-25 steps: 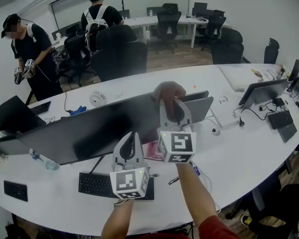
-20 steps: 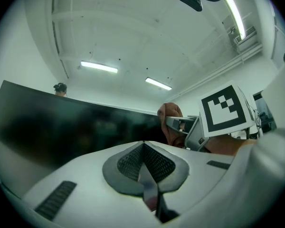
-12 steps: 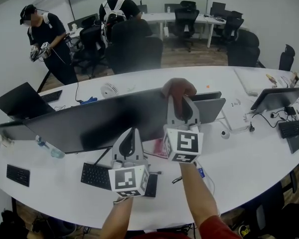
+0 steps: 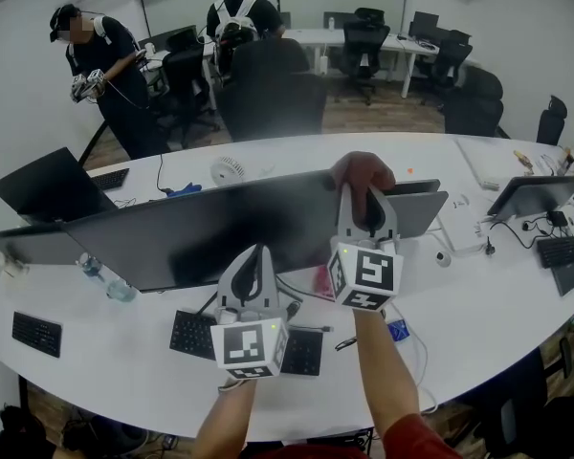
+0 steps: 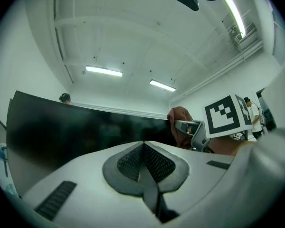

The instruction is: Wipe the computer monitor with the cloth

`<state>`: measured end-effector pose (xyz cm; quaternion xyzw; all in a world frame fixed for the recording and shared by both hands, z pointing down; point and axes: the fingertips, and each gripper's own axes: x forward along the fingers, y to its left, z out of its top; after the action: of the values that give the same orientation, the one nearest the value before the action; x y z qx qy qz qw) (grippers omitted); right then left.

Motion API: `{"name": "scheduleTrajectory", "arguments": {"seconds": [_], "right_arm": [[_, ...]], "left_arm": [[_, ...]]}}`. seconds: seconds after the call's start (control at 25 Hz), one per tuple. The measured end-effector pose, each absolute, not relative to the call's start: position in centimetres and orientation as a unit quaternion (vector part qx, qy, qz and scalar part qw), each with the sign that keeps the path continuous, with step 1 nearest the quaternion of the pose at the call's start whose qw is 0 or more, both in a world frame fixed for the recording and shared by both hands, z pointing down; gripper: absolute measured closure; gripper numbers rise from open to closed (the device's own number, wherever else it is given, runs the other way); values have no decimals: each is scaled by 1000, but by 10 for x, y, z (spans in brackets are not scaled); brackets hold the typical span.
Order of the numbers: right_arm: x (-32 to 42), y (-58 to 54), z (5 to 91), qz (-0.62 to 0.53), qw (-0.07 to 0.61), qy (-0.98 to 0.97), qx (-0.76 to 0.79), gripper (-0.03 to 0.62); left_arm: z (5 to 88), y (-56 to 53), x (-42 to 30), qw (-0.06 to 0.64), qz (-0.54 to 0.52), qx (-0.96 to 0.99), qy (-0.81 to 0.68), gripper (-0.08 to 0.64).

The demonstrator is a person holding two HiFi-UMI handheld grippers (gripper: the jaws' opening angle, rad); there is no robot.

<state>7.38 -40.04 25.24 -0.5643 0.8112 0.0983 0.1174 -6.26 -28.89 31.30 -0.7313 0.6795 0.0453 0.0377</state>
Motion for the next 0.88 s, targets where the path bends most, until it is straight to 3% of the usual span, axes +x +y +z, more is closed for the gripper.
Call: {"name": "scheduleTrajectory", "arguments": {"seconds": [0.88], "right_arm": [[-89,-335,253,112,116,841,-516,514]], "left_arm": [[316,-223,-206,35,55,-688,723,537]]}}
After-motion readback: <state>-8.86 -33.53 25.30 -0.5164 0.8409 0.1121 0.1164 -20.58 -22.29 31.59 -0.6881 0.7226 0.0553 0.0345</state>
